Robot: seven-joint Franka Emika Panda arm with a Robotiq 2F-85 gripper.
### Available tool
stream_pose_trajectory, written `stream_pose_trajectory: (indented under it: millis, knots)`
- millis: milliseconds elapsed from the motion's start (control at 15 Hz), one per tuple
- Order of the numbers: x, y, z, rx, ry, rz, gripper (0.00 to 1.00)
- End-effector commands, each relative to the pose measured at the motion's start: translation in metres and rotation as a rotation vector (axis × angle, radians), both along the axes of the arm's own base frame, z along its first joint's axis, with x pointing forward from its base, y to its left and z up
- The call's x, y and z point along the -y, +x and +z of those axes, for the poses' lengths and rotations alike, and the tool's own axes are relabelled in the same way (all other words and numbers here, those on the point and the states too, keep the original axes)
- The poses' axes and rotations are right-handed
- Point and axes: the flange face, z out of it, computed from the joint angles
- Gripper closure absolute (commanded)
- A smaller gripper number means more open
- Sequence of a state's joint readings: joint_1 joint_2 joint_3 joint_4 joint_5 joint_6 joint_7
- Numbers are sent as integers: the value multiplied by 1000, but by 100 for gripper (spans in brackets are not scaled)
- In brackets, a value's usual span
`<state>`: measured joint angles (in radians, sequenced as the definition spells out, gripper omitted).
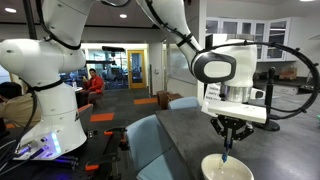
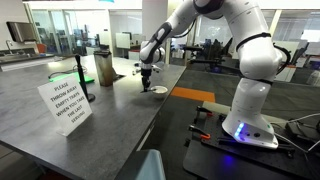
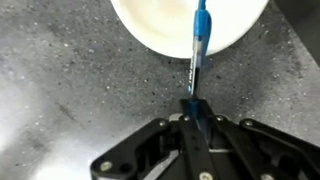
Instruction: Put the pen in the bowl
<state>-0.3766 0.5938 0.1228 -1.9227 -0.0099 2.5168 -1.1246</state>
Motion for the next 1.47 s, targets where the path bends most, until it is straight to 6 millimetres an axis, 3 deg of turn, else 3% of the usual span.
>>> stream_pose_trajectory:
  millis: [0,667,1067,1400]
  knots:
    - [2,-25,4,49,35,-22,97]
    - [23,-50,46,113,-15,-50,97]
    - [61,-63,40,71,-48,-137,97]
    - [61,-64,34,24,-76,-131,97]
